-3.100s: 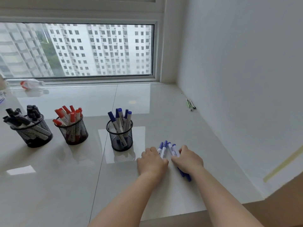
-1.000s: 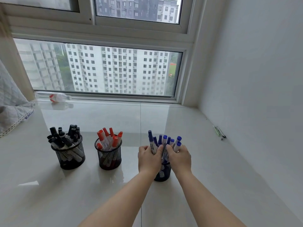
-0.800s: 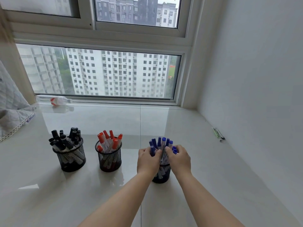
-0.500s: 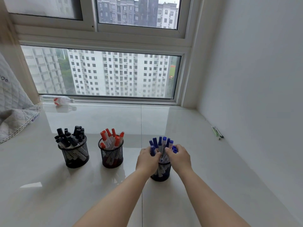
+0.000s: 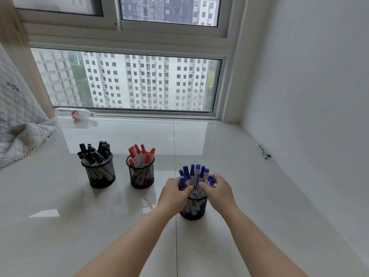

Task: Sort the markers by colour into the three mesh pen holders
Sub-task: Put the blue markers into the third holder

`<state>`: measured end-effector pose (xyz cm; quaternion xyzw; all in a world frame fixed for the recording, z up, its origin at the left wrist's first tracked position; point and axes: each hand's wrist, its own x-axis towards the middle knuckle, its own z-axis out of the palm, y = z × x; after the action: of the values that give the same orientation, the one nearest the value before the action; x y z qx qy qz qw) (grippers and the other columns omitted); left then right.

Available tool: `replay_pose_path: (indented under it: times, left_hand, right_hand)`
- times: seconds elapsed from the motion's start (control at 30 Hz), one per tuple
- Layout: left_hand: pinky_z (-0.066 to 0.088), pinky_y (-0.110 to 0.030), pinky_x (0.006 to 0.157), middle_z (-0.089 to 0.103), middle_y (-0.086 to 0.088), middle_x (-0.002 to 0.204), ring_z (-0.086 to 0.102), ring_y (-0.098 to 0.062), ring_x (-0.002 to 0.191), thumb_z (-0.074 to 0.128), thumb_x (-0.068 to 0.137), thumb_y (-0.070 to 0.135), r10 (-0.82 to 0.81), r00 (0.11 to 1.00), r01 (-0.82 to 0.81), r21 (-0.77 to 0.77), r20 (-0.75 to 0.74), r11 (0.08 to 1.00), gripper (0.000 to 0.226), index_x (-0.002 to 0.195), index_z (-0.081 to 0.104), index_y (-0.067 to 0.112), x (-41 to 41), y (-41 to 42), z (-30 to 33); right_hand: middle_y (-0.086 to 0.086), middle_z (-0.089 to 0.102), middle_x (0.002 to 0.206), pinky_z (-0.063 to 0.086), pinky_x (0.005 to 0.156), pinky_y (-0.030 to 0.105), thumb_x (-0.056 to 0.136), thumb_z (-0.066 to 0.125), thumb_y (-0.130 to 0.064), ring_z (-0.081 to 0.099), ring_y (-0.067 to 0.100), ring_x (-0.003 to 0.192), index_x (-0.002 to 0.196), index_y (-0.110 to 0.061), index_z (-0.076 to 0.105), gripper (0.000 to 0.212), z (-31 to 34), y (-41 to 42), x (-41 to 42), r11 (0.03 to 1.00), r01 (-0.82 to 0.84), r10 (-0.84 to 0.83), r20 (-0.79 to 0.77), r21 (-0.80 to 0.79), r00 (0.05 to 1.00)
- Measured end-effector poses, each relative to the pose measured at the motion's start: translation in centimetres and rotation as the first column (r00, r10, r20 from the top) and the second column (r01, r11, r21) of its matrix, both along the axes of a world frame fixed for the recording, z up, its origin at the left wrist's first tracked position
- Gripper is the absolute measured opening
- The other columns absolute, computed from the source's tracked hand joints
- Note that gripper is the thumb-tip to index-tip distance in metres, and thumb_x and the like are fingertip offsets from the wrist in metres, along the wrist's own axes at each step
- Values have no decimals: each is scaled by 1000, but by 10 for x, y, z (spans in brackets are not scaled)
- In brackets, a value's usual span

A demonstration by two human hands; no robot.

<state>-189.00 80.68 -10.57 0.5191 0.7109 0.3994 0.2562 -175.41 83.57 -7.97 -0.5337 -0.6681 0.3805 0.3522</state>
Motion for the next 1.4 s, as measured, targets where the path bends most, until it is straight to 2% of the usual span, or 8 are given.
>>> replay_pose_path:
  times: [0.2, 0.43, 0.57, 0.7, 0.83, 1.13, 1.27, 1.4]
  left_hand:
    - [45, -28, 77, 53, -1, 97, 57, -14, 89, 65, 81, 32, -34, 999, 35, 8, -10, 999, 9, 83, 56, 31, -2, -41, 4]
    - [48, -26, 80, 50, 4, 116, 56, -11, 102, 66, 82, 35, 23, 987, -42, 117, 159, 992, 41, 113, 41, 24, 4, -69, 15]
    - [39, -14, 74, 45, 10, 117, 48, -5, 97, 64, 84, 31, 13, 994, 10, 218, -105, 976, 52, 129, 38, 28, 7, -64, 33]
    - [38, -27, 91, 48, 5, 133, 43, -15, 118, 53, 89, 30, -37, 876, 131, 164, -481, 978, 46, 134, 42, 28, 12, -46, 45]
    - [41, -32, 89, 56, 4, 125, 47, -17, 116, 44, 94, 30, -55, 803, 141, 101, -594, 985, 34, 127, 50, 25, 16, -33, 45]
    - [42, -30, 77, 65, 5, 111, 56, -18, 104, 51, 92, 34, -38, 841, 82, 57, -540, 995, 28, 118, 59, 28, 11, -27, 48]
    - [44, -31, 82, 66, 8, 101, 52, -14, 101, 57, 88, 36, 4, 879, 81, 158, -477, 984, 24, 109, 63, 26, 2, -35, 67]
    - [43, -18, 68, 61, 13, 83, 57, -6, 77, 63, 85, 35, 27, 963, 50, 277, -269, 960, 19, 98, 65, 21, -11, -44, 87]
  right_hand:
    - [4, 62, 99, 51, 78, 32, 85, 61, -19, 58, 16, 86, 90, -22, 53, 10, -2, -32, 8, 996, -55, 51, 54, 66, 997]
    - [-4, 55, 91, 47, 71, 30, 83, 64, -23, 57, 17, 81, 97, -19, 42, 26, -1, -48, 13, 990, -18, 1, 124, 136, 992]
    - [-7, 51, 91, 48, 69, 30, 84, 62, -28, 56, 14, 81, 113, -18, 43, 36, 4, -48, 10, 977, 16, -58, 195, 211, 979]
    - [-1, 58, 111, 44, 77, 27, 85, 57, -27, 56, 18, 100, 123, -17, 51, 40, 11, -40, 2, 979, -13, -43, 268, 202, 963]
    - [2, 63, 109, 41, 74, 27, 88, 51, -25, 55, 21, 101, 112, -16, 58, 27, 10, -38, -4, 977, 0, -68, 318, 211, 946]
    - [4, 63, 104, 40, 69, 28, 88, 51, -31, 56, 23, 97, 99, -13, 61, 24, 15, -34, -6, 978, -10, -84, 437, 209, 896]
    - [0, 64, 94, 43, 70, 28, 85, 57, -32, 58, 20, 89, 98, -17, 63, 21, 35, -31, 3, 983, 30, -82, 295, 179, 952]
    - [-3, 62, 84, 45, 73, 30, 85, 60, -29, 60, 21, 83, 96, -16, 60, 17, 61, -30, 14, 978, 68, -90, 103, 199, 991]
